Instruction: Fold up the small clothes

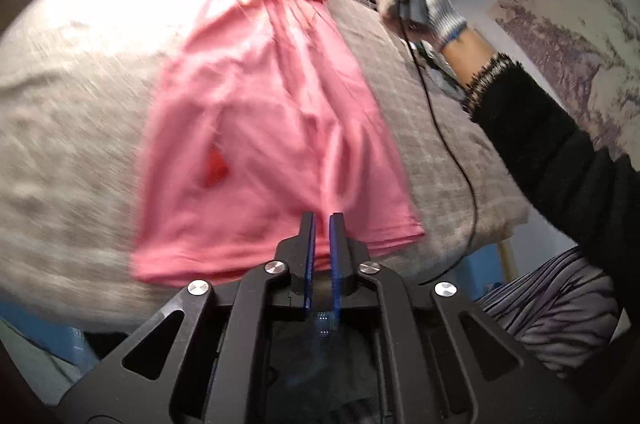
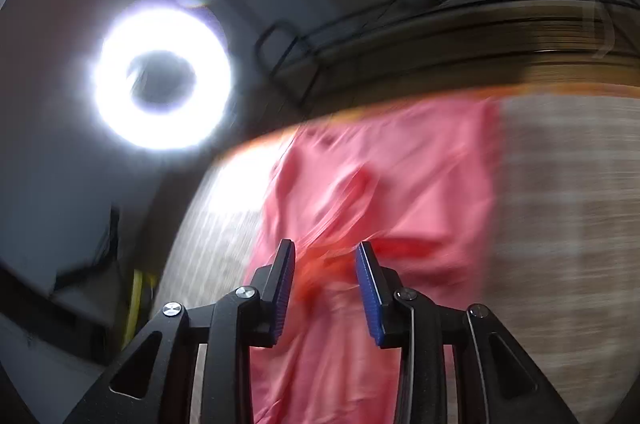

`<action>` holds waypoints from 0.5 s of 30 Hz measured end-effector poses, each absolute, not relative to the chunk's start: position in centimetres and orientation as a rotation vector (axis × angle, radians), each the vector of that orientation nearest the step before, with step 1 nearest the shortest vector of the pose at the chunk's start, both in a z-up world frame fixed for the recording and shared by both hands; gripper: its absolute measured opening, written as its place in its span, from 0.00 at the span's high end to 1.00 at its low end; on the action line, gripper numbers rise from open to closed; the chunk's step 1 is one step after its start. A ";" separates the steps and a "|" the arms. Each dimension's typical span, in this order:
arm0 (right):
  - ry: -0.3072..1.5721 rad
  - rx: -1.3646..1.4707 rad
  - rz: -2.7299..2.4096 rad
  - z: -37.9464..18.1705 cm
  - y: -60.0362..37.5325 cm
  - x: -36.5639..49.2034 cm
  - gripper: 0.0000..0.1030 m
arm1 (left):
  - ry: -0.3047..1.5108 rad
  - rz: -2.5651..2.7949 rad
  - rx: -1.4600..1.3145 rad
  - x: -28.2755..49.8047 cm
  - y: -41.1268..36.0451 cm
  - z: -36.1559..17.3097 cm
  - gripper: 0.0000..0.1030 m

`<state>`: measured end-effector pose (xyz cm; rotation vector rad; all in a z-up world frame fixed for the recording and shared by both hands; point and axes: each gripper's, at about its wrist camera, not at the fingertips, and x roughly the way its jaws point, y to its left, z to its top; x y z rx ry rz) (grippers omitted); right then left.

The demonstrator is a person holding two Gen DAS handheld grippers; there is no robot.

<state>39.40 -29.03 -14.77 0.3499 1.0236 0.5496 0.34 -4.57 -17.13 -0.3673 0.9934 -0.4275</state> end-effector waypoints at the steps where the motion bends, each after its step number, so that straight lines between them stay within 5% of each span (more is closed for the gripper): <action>1: 1.018 0.362 0.513 -14.8 -30.1 39.7 0.65 | 0.989 -0.417 -0.343 0.6 -3.8 -16.5 0.94; 9: 1.075 0.367 0.366 -18.8 -32.2 41.7 0.62 | 0.943 -0.214 -0.193 6.6 2.0 -12.2 0.94; 11: 1.103 0.294 0.369 -19.5 -30.7 42.0 0.72 | 0.887 -0.161 -0.181 8.0 3.1 -11.5 0.94; 13: 1.116 0.204 0.353 -19.8 -29.5 42.0 0.97 | 0.870 -0.129 -0.213 8.8 4.1 -11.4 0.94; 15: 1.115 0.115 0.324 -19.4 -28.9 42.1 0.99 | 0.887 -0.162 -0.301 9.4 4.9 -11.4 0.94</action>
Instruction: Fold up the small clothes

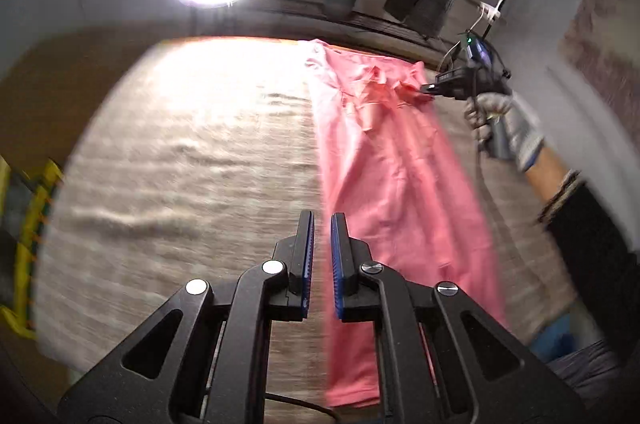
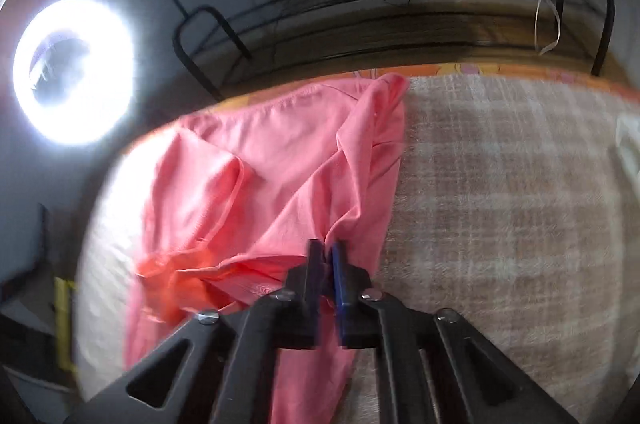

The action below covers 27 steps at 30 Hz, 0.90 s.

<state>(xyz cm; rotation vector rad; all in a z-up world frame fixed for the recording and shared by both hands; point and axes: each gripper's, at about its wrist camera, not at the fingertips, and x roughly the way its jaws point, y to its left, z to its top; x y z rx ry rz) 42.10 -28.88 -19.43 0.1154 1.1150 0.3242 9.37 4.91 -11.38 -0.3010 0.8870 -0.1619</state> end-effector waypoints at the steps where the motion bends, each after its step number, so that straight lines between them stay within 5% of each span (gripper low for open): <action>1: 1.104 0.088 0.322 -18.9 -28.7 42.1 1.00 | 0.884 -0.170 -0.313 9.5 5.0 -11.3 0.94; 9: 1.008 0.031 0.426 -13.9 -24.7 44.2 1.00 | 0.925 -0.182 -0.312 10.2 4.2 -12.1 0.94; 15: 1.082 0.044 0.415 -17.8 -20.2 47.7 1.00 | 0.936 -0.153 -0.314 10.7 4.6 -12.4 0.94; 17: 1.117 0.024 0.431 -19.5 -19.3 48.0 0.96 | 0.944 -0.144 -0.334 10.7 5.0 -12.5 0.94; 19: 1.137 -0.060 0.382 -20.3 -18.2 48.0 0.69 | 0.948 -0.137 -0.355 10.7 5.6 -12.6 0.94; 25: 0.990 -0.029 0.498 -16.9 -17.4 46.7 0.69 | 0.966 -0.141 -0.403 10.5 6.5 -13.0 0.94; 27: 0.973 -0.020 0.551 -16.6 -16.1 47.3 0.60 | 0.967 -0.143 -0.395 10.4 6.6 -13.0 0.94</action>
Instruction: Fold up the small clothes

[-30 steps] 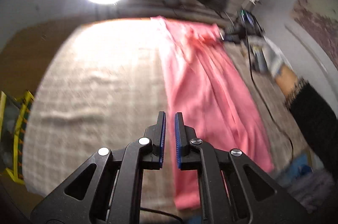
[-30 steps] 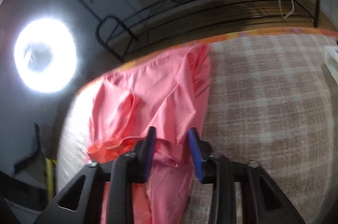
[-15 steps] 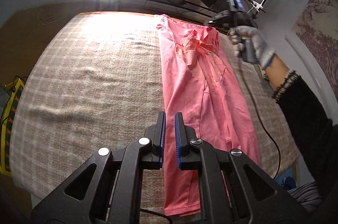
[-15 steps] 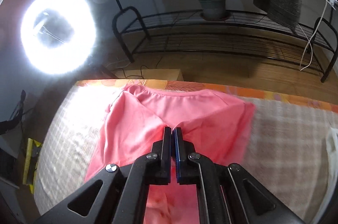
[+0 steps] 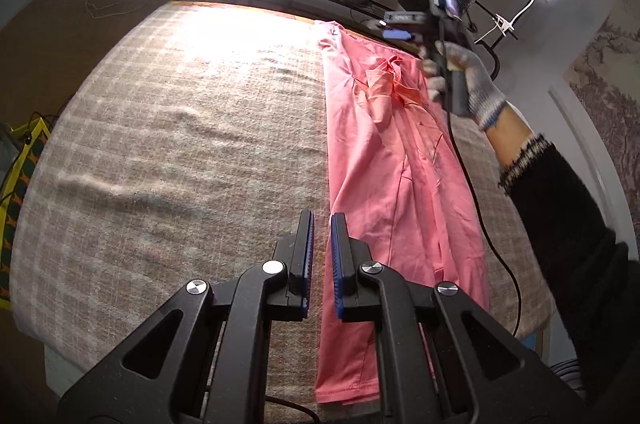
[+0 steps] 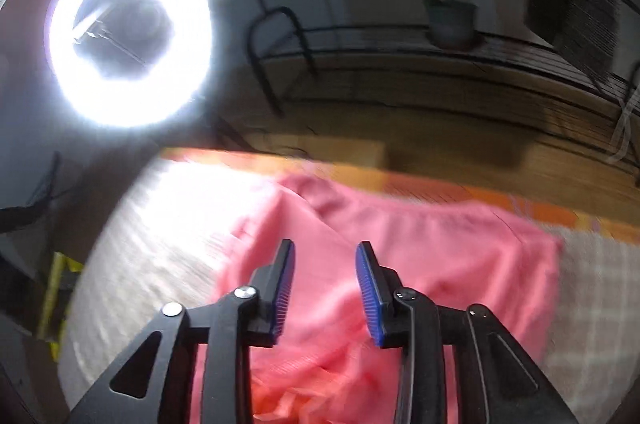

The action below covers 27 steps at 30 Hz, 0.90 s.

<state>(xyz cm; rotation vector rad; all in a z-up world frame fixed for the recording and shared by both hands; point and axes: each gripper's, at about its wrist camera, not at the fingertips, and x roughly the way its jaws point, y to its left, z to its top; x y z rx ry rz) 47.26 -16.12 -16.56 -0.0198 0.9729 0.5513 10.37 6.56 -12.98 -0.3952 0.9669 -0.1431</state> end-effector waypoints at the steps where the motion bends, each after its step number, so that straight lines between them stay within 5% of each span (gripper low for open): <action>1: 0.972 -0.030 0.560 -16.7 -15.5 47.7 0.50 | 0.968 -0.143 -0.393 10.3 6.6 -13.0 0.94; 3: 0.984 -0.063 0.571 -17.5 -14.0 48.7 0.42 | 0.969 -0.140 -0.395 10.3 6.9 -13.1 0.94; 10: 1.062 -0.086 0.575 -21.3 -11.3 50.9 0.47 | 0.992 -0.113 -0.441 10.7 8.5 -13.9 0.94; 11: 1.076 -0.080 0.585 -21.9 -11.2 51.0 0.52 | 0.994 -0.114 -0.445 10.8 8.6 -13.9 0.94; 12: 1.072 -0.085 0.584 -22.1 -11.3 50.9 0.70 | 0.996 -0.116 -0.444 10.8 8.6 -14.0 0.94; 13: 1.058 -0.097 0.578 -22.0 -11.3 50.7 1.00 | 0.997 -0.120 -0.443 10.7 8.6 -14.0 0.94; 24: 1.049 -0.147 0.363 -21.4 -13.1 51.2 1.00 | 1.005 -0.119 -0.425 10.8 8.1 -14.2 0.94; 27: 1.040 -0.096 0.334 -19.9 -14.3 50.9 0.69 | 0.998 -0.121 -0.408 10.7 7.7 -14.0 0.94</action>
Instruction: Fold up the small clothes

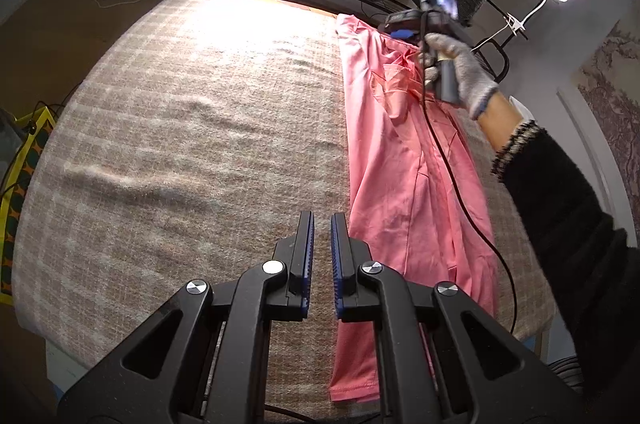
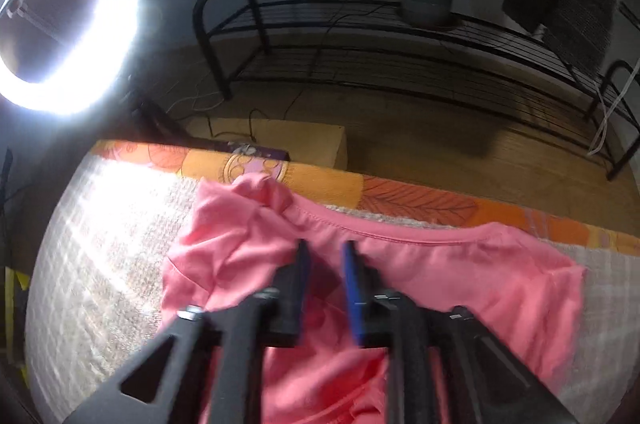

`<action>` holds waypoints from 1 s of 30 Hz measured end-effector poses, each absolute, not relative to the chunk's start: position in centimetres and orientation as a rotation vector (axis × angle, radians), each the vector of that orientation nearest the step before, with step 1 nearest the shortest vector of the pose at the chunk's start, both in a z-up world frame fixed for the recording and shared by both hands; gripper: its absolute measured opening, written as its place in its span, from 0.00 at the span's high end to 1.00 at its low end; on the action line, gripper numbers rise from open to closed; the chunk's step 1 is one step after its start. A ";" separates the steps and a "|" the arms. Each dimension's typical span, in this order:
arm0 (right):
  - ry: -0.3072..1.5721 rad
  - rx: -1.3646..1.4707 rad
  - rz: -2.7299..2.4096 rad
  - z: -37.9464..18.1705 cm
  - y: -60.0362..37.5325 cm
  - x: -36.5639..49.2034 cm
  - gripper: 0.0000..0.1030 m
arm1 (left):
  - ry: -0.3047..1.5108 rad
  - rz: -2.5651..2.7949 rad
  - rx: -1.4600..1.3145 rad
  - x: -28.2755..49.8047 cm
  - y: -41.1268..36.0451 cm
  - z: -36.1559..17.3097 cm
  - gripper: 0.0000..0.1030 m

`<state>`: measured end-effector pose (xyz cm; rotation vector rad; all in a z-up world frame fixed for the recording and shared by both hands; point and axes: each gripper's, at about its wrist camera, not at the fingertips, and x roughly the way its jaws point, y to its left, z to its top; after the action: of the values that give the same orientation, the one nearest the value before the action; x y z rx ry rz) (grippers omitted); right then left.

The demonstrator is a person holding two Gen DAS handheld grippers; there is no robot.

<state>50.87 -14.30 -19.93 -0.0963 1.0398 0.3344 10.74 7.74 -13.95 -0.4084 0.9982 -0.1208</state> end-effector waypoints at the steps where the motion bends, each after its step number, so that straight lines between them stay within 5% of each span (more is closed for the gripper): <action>1: 1.018 -0.068 0.346 -18.9 -14.9 50.4 0.69 | 0.996 -0.121 -0.405 10.7 7.7 -13.9 0.94; 11: 0.925 0.120 0.403 -6.6 -24.9 36.2 0.69 | 1.000 -0.208 -0.380 9.6 5.0 -13.4 0.94; 13: 0.931 0.143 0.397 -5.2 -27.4 31.9 0.67 | 1.037 -0.246 -0.400 9.3 4.5 -14.1 0.84; 14: 0.938 0.150 0.393 -5.0 -28.3 30.2 0.66 | 1.060 -0.272 -0.405 9.1 4.1 -14.6 0.69; 30: 1.277 0.062 0.396 -15.3 -33.3 2.4 0.65 | 1.255 -0.237 -0.379 4.3 2.3 -20.9 0.64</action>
<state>2.39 -33.33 -15.34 0.0624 1.2771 0.3955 4.32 2.31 -20.95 -0.3786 1.2547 -0.2375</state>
